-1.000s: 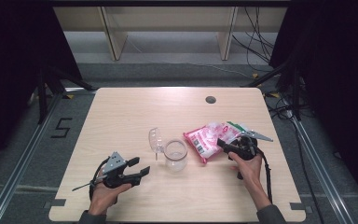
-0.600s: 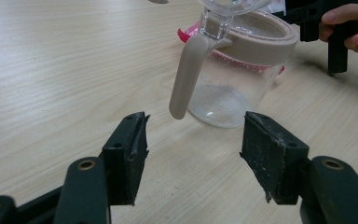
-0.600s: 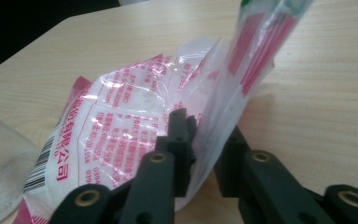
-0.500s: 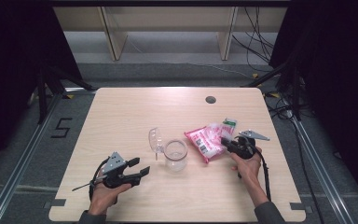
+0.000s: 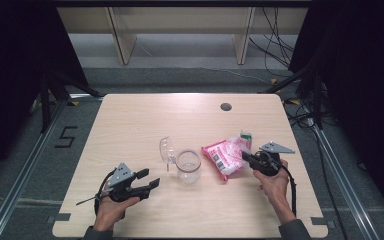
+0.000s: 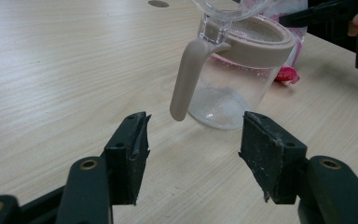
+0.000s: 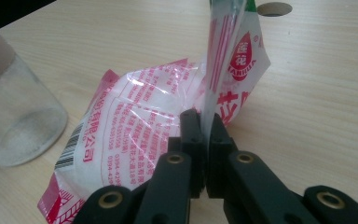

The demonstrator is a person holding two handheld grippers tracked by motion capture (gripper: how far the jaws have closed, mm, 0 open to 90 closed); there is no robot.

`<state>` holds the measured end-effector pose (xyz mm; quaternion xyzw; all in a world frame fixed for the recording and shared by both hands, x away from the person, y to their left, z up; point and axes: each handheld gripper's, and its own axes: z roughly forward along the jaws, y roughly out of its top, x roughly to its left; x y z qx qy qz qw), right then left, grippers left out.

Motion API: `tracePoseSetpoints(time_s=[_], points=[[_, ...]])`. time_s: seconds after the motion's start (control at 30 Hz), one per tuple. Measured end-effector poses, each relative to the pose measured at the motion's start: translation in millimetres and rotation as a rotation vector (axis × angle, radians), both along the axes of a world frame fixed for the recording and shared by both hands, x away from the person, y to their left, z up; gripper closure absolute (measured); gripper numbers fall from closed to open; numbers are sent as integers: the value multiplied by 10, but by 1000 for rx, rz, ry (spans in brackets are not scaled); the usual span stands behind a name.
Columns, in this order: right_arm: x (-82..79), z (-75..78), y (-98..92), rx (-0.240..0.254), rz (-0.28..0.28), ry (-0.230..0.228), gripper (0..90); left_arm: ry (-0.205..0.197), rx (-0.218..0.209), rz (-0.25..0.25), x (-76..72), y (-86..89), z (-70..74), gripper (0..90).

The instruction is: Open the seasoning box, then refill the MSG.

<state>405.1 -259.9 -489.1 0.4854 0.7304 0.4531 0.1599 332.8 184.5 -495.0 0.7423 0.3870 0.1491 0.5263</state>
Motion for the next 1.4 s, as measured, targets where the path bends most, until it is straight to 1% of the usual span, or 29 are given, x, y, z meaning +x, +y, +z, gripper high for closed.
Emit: tracePoseSetpoints(time_s=[0.03,0.07,0.1,0.13,0.17,0.23,0.27,0.33,0.4,0.53,0.57,0.67,0.7,0.73,0.77,0.8,0.83,0.87,0.9,0.97,1.0,1.03,1.07,1.1,1.13,1.2,1.33,1.37,1.4], points=[[-4,-1,-9,3,-1,-6,898,-1,-10,7,-5,-9,0,409],[16,-8,-51,-20,22,-31,892,-10,-1,-4,2,-4,2,409],[19,-9,-62,-16,10,-31,886,-11,2,-4,2,-5,3,409],[0,-10,-35,12,-21,1,875,-6,10,0,-3,-5,5,409],[47,-41,-66,-13,0,-49,860,0,5,5,-8,-13,3,409],[55,-53,-37,23,-31,0,835,0,3,0,-2,-23,-4,409],[111,-99,-51,27,-13,-29,824,-2,3,0,-2,-28,-6,409],[144,-124,-43,31,-20,1,821,-1,5,-6,-2,-31,-9,409],[175,-152,-31,32,-34,10,821,2,9,1,-5,-35,-9,409],[234,-199,-21,34,-49,-11,872,5,4,0,-6,-42,-16,410],[208,-186,0,58,-69,26,890,5,12,-2,-5,-37,-15,410],[223,-196,12,53,-66,2,900,3,11,-1,-9,-40,-14,415],[242,-198,-15,26,-44,-25,900,0,5,-4,-6,-40,-17,416],[234,-188,-12,35,-43,-21,900,-1,4,-3,-7,-41,-15,418],[209,-175,21,68,-64,1,900,-1,3,-4,-7,-43,-16,420],[205,-165,21,65,-60,0,900,-1,2,-5,-9,-48,-17,420],[221,-159,-12,41,-34,-33,900,0,6,-6,-11,-52,-17,421],[188,-135,20,67,-57,-7,900,0,6,-9,-10,-57,-18,421],[204,-130,-6,45,-31,-51,900,0,2,-14,-10,-65,-22,421],[180,-70,18,45,-14,-66,900,1,2,-19,-20,-90,-23,422],[150,-39,56,68,-26,-51,900,5,11,-19,-27,-97,-17,422],[155,-8,49,47,-1,-82,900,3,13,-26,-27,-105,-18,422],[110,41,90,67,-19,-58,900,3,12,-33,-26,-112,-22,422],[106,66,107,67,0,-93,900,4,7,-30,-32,-127,-23,422],[109,96,100,31,24,-128,900,5,12,-36,-34,-132,-22,421],[68,143,144,65,40,-139,900,3,4,-39,-38,-155,-25,422],[12,216,179,61,56,-164,900,1,10,-50,-48,-186,-27,419],[-20,237,201,72,41,-141,900,4,23,-57,-52,-189,-20,418],[-9,256,191,68,65,-177,900,2,17,-58,-52,-204,-23,417]])
